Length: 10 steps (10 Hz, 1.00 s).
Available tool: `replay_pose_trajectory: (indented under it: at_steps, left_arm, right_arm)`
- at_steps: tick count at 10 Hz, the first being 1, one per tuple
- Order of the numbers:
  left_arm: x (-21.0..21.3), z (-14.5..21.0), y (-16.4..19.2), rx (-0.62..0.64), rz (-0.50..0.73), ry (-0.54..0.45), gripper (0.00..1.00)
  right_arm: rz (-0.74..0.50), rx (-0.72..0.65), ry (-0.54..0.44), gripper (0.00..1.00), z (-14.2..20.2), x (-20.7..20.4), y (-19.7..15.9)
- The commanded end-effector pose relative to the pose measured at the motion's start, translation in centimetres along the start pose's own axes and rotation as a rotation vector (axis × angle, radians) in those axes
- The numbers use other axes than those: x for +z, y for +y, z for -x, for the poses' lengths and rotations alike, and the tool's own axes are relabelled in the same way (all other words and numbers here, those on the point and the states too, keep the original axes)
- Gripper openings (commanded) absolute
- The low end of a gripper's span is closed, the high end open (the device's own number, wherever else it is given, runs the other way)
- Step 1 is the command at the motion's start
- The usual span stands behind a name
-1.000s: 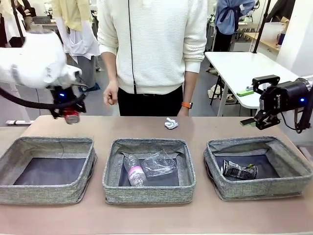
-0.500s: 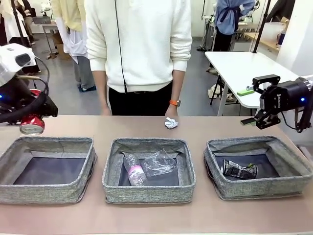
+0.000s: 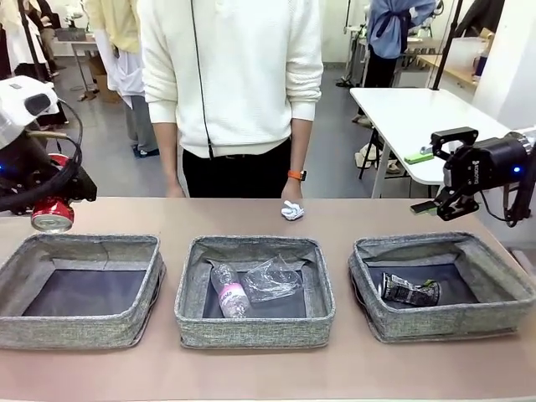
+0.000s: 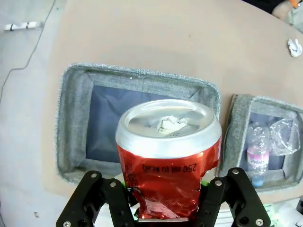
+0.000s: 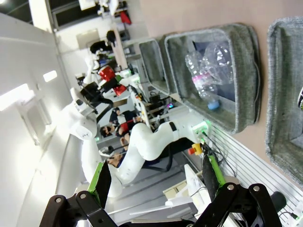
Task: Sort the waste into the appropriate baskets.
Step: Pick up the waste item pointed out by the person.
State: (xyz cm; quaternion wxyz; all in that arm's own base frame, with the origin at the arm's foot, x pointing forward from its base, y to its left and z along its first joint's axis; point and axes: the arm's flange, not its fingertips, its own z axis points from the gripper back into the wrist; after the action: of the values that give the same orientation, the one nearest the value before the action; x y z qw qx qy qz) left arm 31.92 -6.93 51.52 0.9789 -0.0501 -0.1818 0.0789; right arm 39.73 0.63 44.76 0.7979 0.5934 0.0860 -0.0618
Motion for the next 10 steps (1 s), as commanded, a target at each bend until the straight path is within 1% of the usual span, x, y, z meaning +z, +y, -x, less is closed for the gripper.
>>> replay_pose_trajectory:
  at_steps: [1,2,3,4,5,6,7,8,9,10]
  left_arm:
    - [2.3,-0.2,-3.8,0.05,0.114,-0.015,0.0]
    - [5.2,-0.2,-7.0,0.015,0.127,-0.015,0.0]
    - [7.5,-0.4,-10.1,-0.013,0.114,-0.024,0.0]
    - [8.9,-0.7,-12.7,-0.066,0.108,-0.031,0.0]
    - [10.1,-0.5,-14.7,-0.114,0.169,0.012,0.0]
    - [12.0,0.0,-17.5,-0.164,0.185,0.036,0.0]
    - [14.9,1.3,-20.7,-0.25,0.166,0.067,0.0]
    - [17.2,2.1,-23.3,-0.23,0.162,0.105,0.0]
    - [18.8,2.6,-25.2,-0.176,0.153,0.131,0.0]
    - [19.8,2.9,-26.9,-0.172,0.161,0.19,0.0]
  right_arm:
    - [0.004,0.019,0.014,1.0,0.1,0.3,0.1]
    - [0.004,0.019,0.014,1.0,0.1,0.3,0.1]
    - [0.004,0.019,0.014,1.0,0.1,0.3,0.1]
    - [0.004,0.019,0.014,1.0,0.1,0.3,0.1]
    - [0.004,0.019,0.014,1.0,0.1,0.3,0.1]
    - [0.004,0.019,0.014,1.0,0.1,0.3,0.1]
    - [0.004,0.019,0.014,1.0,0.1,0.3,0.1]
    - [0.004,0.019,0.014,1.0,0.1,0.3,0.1]
    - [0.004,0.019,0.014,1.0,0.1,0.3,0.1]
    - [0.004,0.019,0.014,1.0,0.1,0.3,0.1]
